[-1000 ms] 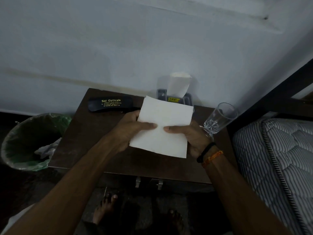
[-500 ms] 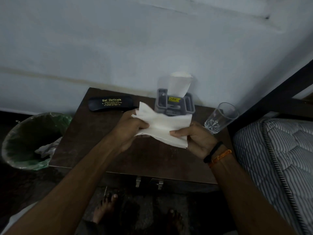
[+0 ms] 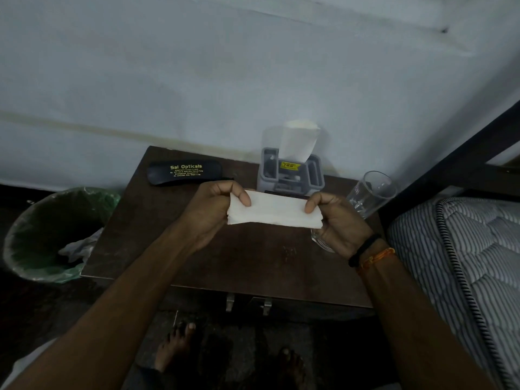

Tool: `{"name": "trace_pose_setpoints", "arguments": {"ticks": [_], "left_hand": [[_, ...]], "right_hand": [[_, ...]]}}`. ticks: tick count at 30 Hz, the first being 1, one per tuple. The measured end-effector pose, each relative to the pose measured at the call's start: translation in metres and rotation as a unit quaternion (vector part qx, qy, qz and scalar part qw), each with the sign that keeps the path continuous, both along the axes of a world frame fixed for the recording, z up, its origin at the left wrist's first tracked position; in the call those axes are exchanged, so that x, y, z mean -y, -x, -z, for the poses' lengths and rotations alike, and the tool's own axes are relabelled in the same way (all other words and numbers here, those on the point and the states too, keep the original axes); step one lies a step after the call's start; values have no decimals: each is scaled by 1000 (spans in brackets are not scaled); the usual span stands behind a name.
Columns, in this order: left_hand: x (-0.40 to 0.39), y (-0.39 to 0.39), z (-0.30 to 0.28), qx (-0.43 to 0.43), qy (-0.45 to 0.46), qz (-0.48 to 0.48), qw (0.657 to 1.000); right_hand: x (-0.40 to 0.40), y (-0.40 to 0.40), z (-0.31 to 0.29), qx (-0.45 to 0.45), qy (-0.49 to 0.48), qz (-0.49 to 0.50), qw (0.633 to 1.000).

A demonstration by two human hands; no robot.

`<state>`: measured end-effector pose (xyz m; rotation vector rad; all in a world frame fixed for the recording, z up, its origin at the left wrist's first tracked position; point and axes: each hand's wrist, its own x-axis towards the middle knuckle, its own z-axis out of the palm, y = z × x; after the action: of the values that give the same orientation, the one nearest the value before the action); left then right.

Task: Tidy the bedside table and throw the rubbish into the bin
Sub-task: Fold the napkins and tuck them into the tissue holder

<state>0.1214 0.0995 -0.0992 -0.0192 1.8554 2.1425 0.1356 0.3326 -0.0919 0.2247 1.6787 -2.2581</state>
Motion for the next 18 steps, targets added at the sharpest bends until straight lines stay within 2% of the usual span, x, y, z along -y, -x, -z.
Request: {"name": "trace_pose_setpoints", "arguments": {"ticks": [3,7,11,14,18], "left_hand": [[1,0,2,-65,66,10,996],[1,-1,3,-101,96,29,990],[1,0,3,-107,108,44,987],[1,0,2,-108,123,44,986],[1,1,1,-84,110,45,989]], "right_hand": [[-2,2,-1,-6,-10,16,1000],[-4,3,-1,-18,-23,31,999],[-6,3,-3,-18,-32,45,998],[-12,1,-7,15,3,34,999],[-12,-1,-6,19,-65,7,998]]}}
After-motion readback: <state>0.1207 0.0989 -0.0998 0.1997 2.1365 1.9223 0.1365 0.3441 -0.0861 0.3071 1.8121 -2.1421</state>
